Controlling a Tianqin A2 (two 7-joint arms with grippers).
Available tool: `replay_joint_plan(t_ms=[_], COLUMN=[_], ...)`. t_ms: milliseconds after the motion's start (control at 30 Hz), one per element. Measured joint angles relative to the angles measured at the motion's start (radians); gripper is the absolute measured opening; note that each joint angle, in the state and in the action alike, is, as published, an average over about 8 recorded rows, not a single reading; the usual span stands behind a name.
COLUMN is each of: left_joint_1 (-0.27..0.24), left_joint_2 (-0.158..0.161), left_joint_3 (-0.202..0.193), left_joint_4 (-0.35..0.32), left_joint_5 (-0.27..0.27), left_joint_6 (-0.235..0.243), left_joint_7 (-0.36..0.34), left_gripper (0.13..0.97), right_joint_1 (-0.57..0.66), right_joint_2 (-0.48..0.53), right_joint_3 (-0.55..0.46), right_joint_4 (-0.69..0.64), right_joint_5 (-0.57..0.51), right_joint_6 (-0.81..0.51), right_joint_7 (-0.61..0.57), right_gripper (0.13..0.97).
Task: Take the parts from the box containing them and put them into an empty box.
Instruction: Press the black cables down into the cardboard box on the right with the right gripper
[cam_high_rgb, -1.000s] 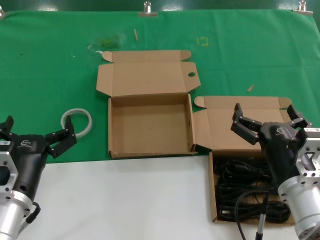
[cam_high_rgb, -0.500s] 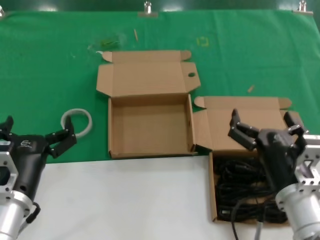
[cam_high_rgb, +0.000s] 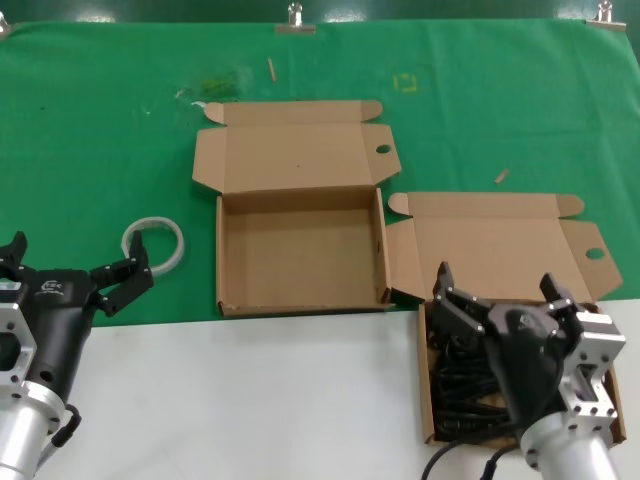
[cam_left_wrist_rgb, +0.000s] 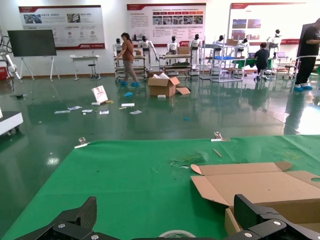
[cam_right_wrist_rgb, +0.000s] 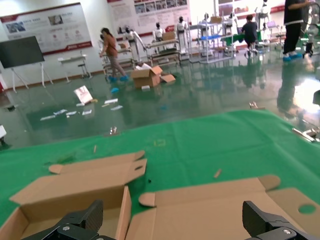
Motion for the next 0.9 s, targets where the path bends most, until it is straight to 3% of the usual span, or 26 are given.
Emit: replay_joint_plan(t_ms=[233,567,700,900], left_joint_1=[0.000,0.000,0.000,0.000], left_joint_2=[0.000,0.000,0.000,0.000], left_joint_3=[0.000,0.000,0.000,0.000], left_joint_4=[0.000,0.000,0.000,0.000], left_joint_5=[0.000,0.000,0.000,0.000], left_joint_6=[0.000,0.000,0.000,0.000], left_joint_7=[0.000,0.000,0.000,0.000], left_gripper=[0.965,0.965,0.965,0.965], right_joint_1=[-0.076,-0.193,-0.206,-0.198], right_joint_2=[0.000,0.000,0.000,0.000], right_joint_3=[-0.001,0.092,0.117,0.115], right_joint_4=[0.039,0.031,0.015,0.002], right_joint_5=[0.029,-0.077,-0.148,-0.268], right_joint_6=[0.035,-0.054,-0.084,-0.075], right_joint_7=[-0.044,0.003,0.108,0.399], right_gripper=[0.966,0.966,0.966,0.966])
